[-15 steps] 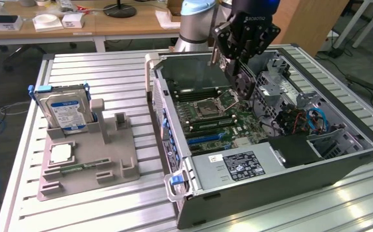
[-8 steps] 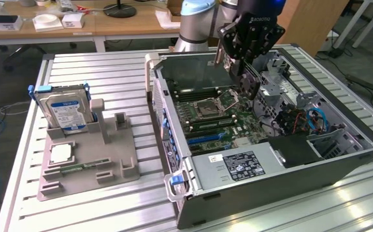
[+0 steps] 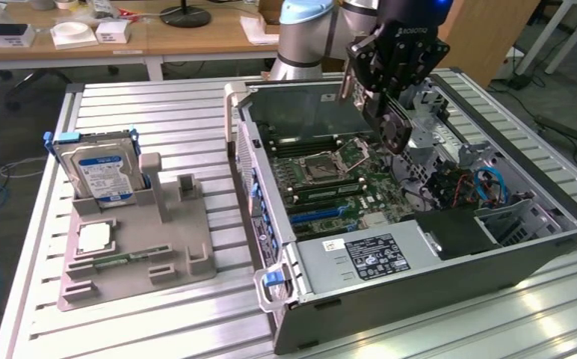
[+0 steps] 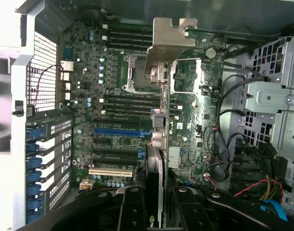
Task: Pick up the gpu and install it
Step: 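Pick up the gpu and move the gpu toward the slot, then insert the gpu into the slot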
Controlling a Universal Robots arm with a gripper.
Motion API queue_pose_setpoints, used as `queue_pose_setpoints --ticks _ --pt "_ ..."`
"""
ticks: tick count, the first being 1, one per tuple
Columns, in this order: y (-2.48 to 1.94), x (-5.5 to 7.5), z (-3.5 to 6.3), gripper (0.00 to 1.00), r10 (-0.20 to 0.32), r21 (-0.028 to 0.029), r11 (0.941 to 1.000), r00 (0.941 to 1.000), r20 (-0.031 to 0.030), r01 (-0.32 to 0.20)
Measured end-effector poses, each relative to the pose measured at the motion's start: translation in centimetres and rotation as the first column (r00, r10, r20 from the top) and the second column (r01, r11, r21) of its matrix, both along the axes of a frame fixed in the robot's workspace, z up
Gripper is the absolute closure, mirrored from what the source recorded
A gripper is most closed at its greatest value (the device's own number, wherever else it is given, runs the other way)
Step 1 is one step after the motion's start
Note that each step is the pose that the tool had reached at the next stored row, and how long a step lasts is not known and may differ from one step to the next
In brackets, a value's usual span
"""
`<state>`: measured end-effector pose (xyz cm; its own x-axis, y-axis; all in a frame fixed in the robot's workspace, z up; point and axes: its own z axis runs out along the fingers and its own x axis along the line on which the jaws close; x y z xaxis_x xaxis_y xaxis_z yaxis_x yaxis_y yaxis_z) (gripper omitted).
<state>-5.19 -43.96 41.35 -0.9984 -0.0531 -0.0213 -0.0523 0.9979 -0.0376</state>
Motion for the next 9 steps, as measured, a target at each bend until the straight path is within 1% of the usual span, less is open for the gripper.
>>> queue_pose_setpoints --ticks 9 --pt "0.01 0.05 0.0 0.73 0.0 -0.0001 1.0 1.0 -0.0001 0.0"
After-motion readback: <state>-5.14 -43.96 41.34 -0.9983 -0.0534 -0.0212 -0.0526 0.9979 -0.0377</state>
